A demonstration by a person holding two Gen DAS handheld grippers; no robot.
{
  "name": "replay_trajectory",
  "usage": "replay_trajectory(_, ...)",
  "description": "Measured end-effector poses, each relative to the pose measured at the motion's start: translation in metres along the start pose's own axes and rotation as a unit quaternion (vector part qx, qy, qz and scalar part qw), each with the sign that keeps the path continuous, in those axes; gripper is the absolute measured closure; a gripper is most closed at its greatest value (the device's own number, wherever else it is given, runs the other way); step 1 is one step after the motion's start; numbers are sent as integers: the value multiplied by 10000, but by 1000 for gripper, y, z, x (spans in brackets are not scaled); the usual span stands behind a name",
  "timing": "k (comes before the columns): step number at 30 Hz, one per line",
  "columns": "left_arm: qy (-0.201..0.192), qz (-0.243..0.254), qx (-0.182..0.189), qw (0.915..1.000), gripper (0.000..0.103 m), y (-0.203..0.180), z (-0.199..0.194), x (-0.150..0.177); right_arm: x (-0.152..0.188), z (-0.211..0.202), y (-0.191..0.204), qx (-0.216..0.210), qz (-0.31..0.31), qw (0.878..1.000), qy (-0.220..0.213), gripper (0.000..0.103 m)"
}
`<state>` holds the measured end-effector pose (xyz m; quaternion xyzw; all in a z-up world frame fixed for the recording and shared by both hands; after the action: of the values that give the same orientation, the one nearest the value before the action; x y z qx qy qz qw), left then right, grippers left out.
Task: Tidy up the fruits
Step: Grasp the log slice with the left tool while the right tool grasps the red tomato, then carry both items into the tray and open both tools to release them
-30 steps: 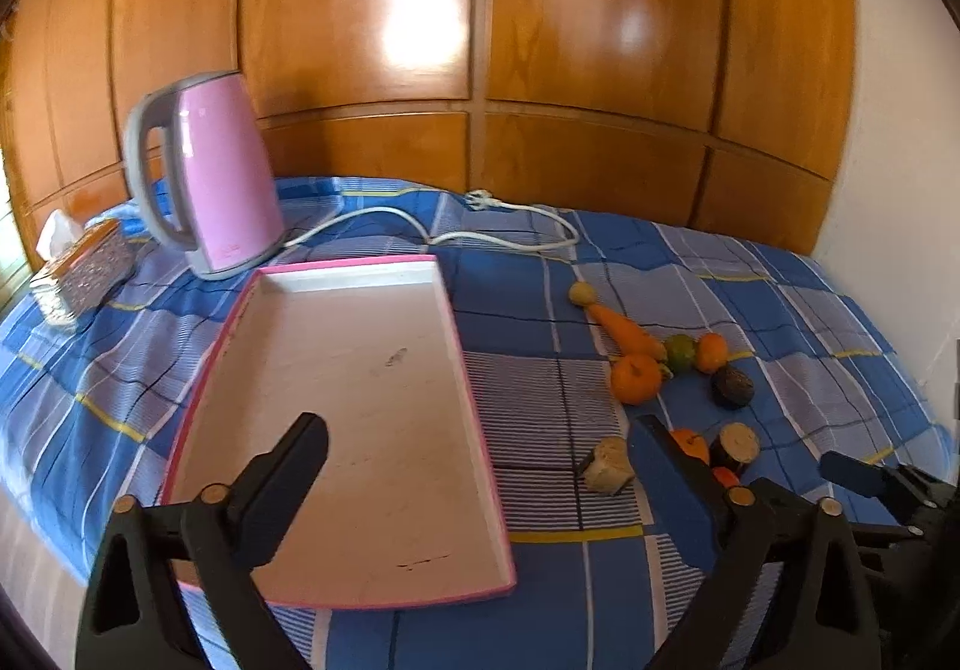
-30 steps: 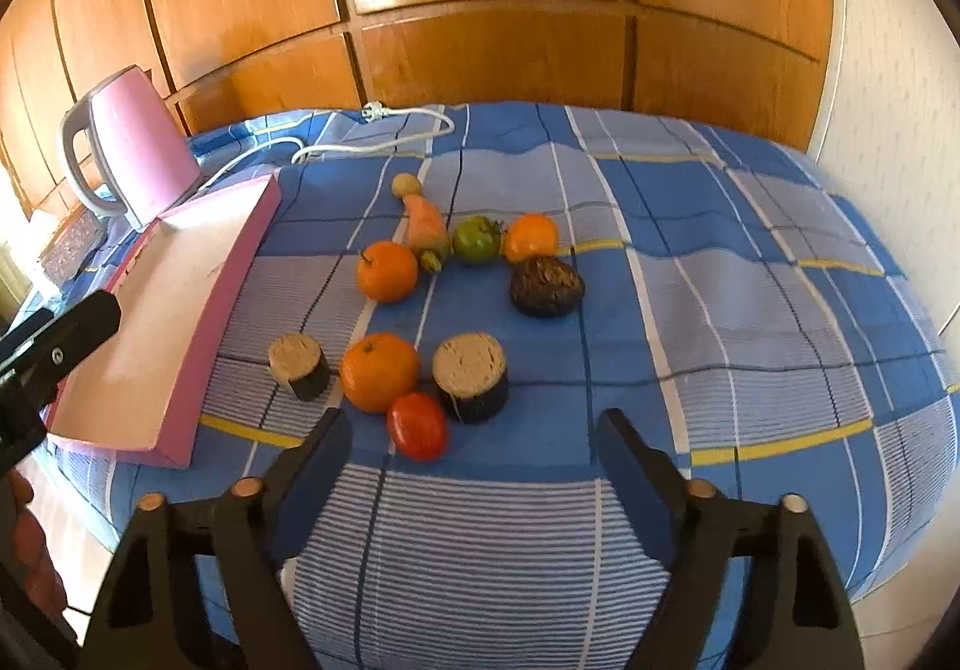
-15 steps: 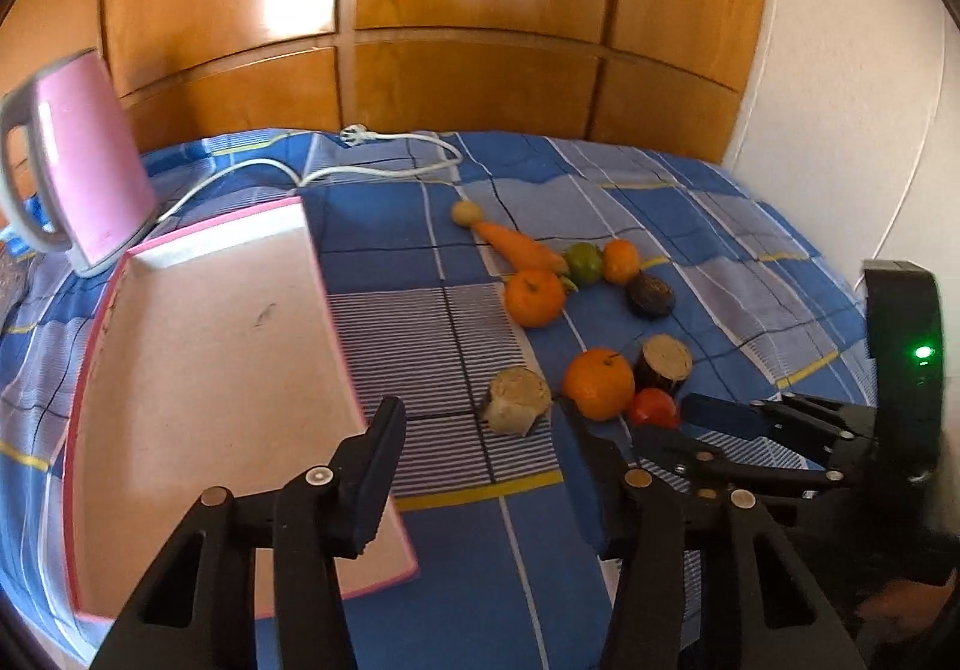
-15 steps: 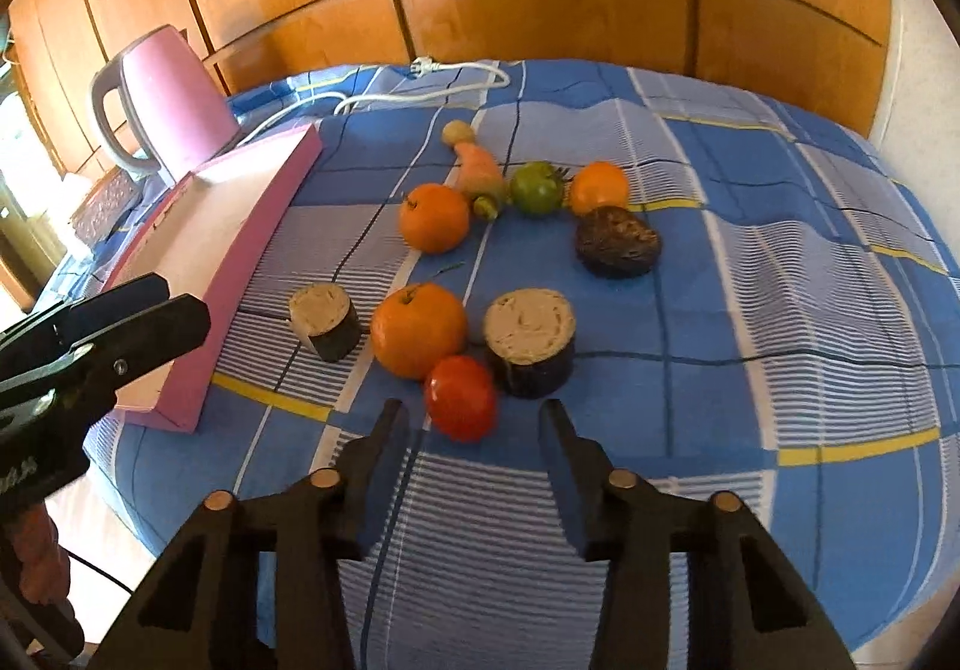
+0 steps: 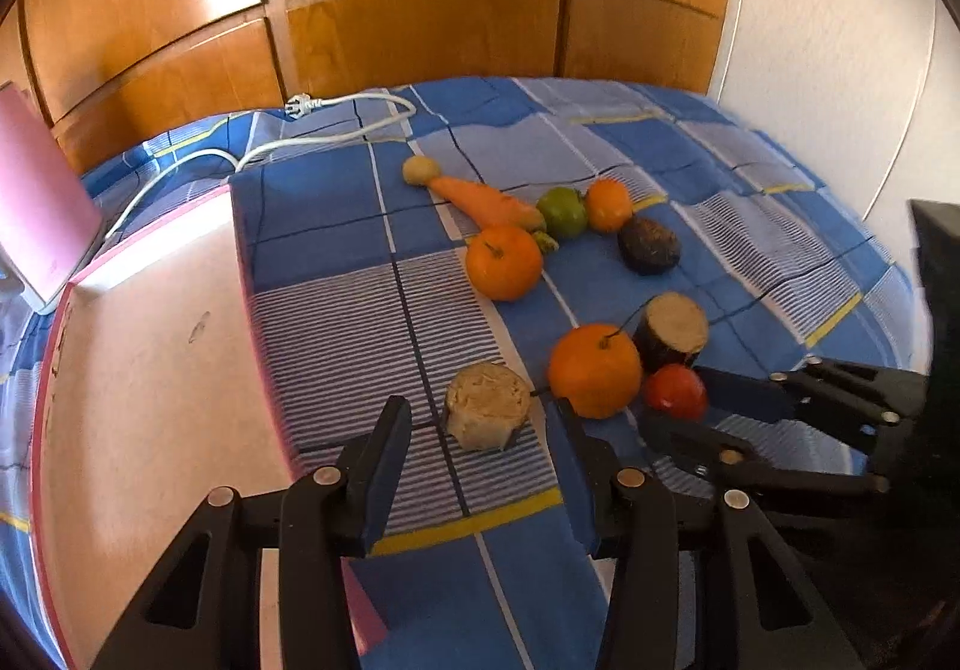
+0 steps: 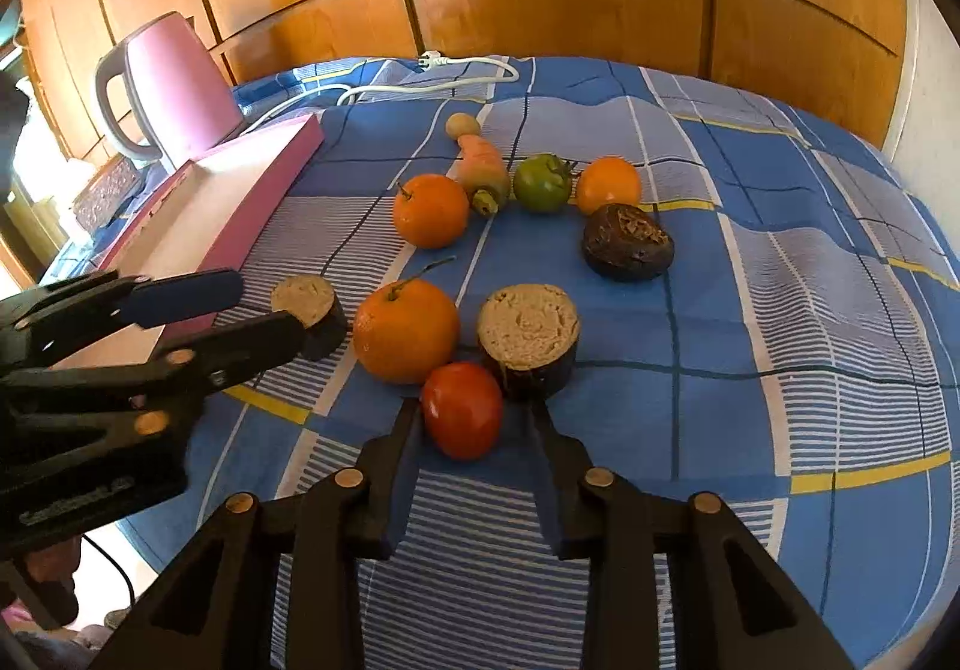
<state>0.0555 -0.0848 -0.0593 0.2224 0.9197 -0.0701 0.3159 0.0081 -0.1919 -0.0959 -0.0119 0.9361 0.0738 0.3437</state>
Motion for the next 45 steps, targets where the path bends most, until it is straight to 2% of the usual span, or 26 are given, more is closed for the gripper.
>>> replay_trajectory(4, 156, -34, -42, 9999, 56, 2, 14, -2, 0, 0, -2, -21, -22, 10000, -25, 71)
replay_trajectory(5, 174, -36, -32, 9998, 59, 2, 17, -2, 0, 0, -2, -26, -18, 10000, -28, 71)
replay_trajectory(6, 173, -31, -14, 9998, 67, 1, 18, -2, 0, 0, -2, -25, -16, 10000, -32, 72)
replay_trajectory(7, 183, -29, 6, 9998, 70, 0, 20, -2, 0, 0, -2, -22, -16, 10000, -33, 72)
replay_trajectory(10, 119, -73, -45, 9999, 70, -1, 19, -1, -1, 0, -3, 6, 3, 10000, -27, 77)
replay_trajectory(18, -140, -456, 55, 9988, 70, 5, -5, 4, -1, -9, -5, -137, 174, 9998, 25, 77)
replay_trajectory(27, -585, -911, 12, 9941, 70, 23, -45, 3, -9, -27, 11, -182, -47, 9997, -166, 77)
replay_trajectory(35, -868, -1496, -401, 9841, 70, 69, -74, 5, -27, -34, 39, -410, -450, 9979, -220, 77)
replay_trajectory(39, -858, -1818, -799, 9763, 70, 99, -80, 15, -37, -28, 62, -698, -702, 9951, -70, 77)
replay_trajectory(45, -747, -2286, -1176, 9635, 70, 136, -82, 34, -50, -17, 107, -985, -1253, 9872, 94, 77)
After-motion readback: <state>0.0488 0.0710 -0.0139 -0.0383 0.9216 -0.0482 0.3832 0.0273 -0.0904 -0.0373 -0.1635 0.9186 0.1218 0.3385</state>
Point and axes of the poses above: each gripper's, at about its wrist camera, not at the fingertips, and z roughly the way its jaws point, y to its left, x to its underside, the point moved 1 cm from there along z, roughly the way its jaws point, and after that the axes turned 1 degree about z, right-handed, at the moved point
